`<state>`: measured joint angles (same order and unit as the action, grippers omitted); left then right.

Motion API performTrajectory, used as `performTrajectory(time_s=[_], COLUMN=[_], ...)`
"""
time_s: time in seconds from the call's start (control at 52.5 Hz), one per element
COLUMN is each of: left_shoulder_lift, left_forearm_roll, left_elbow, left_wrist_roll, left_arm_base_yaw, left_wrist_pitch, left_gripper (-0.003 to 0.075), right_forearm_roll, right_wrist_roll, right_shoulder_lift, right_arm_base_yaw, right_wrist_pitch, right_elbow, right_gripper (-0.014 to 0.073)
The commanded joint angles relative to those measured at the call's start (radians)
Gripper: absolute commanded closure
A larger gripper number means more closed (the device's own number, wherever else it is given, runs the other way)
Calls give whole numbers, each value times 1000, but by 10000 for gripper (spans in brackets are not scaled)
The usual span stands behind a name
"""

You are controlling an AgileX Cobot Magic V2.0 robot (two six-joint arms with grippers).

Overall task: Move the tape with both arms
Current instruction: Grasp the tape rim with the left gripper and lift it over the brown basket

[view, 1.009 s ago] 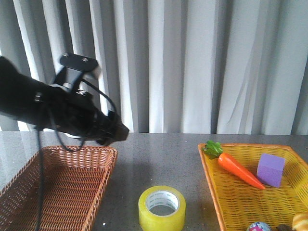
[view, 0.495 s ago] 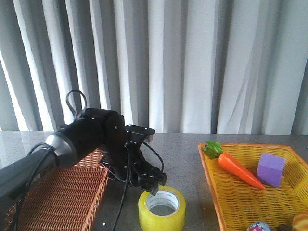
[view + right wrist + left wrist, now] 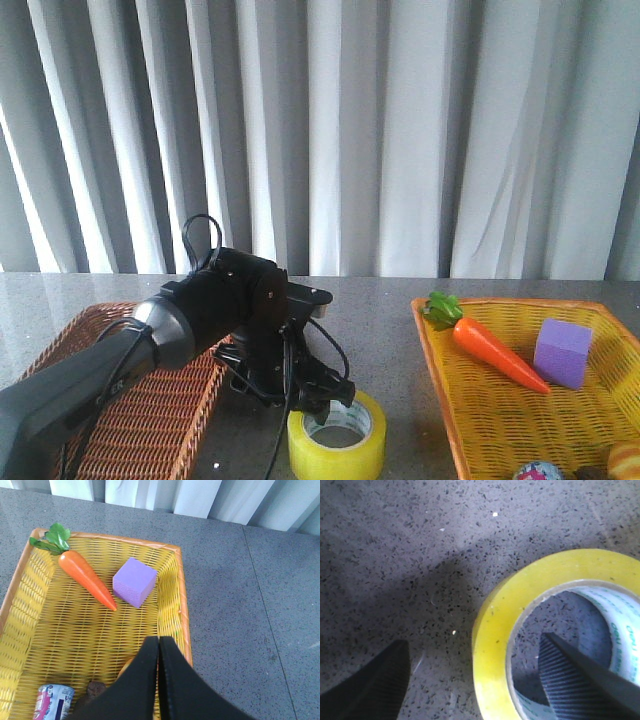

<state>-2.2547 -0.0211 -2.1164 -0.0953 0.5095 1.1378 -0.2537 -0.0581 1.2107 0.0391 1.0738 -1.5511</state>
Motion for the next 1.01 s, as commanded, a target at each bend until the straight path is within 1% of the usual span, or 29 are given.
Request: performTrajectory(time_s=[0.0, 0.133, 0.228, 0.362, 0.552, 0.666, 0.781, 0.876, 0.99], left_shoulder_lift=[48, 25, 12, 6, 14, 43, 101, 177, 290], left_forearm_roll=[-22, -58, -71, -68, -66, -65, -60, -43, 21], left_elbow=[-31, -31, -31, -31, -32, -32, -32, -32, -32], left_wrist_roll=[-18, -19, -33, -64, -68, -68, -34, -2, 8], left_arm_base_yaw=[1, 1, 1, 1, 1, 1, 1, 1, 1], left_wrist_pitch=[-23, -13, 8, 17, 13, -12, -53, -86, -96], left_gripper=[197, 204, 244, 367, 594, 685, 727, 727, 726], right_forearm_roll=[-20, -20, -20, -20, -20, -20, -20, -20, -20], right_wrist_roll=[11, 11, 11, 11, 11, 11, 11, 11, 11], right_shoulder_lift=[-23, -23, -23, -23, -23, -23, -23, -23, -23], right_arm_base_yaw=[-8, -8, -8, -8, -8, -8, -8, -8, -8], right_wrist_pitch=[-55, -55, -55, -55, -56, -55, -55, -55, -55], right_elbow=[-22, -22, -22, -22, -22, -22, -22, -22, -22], right_gripper=[602, 602, 602, 602, 602, 602, 602, 602, 602])
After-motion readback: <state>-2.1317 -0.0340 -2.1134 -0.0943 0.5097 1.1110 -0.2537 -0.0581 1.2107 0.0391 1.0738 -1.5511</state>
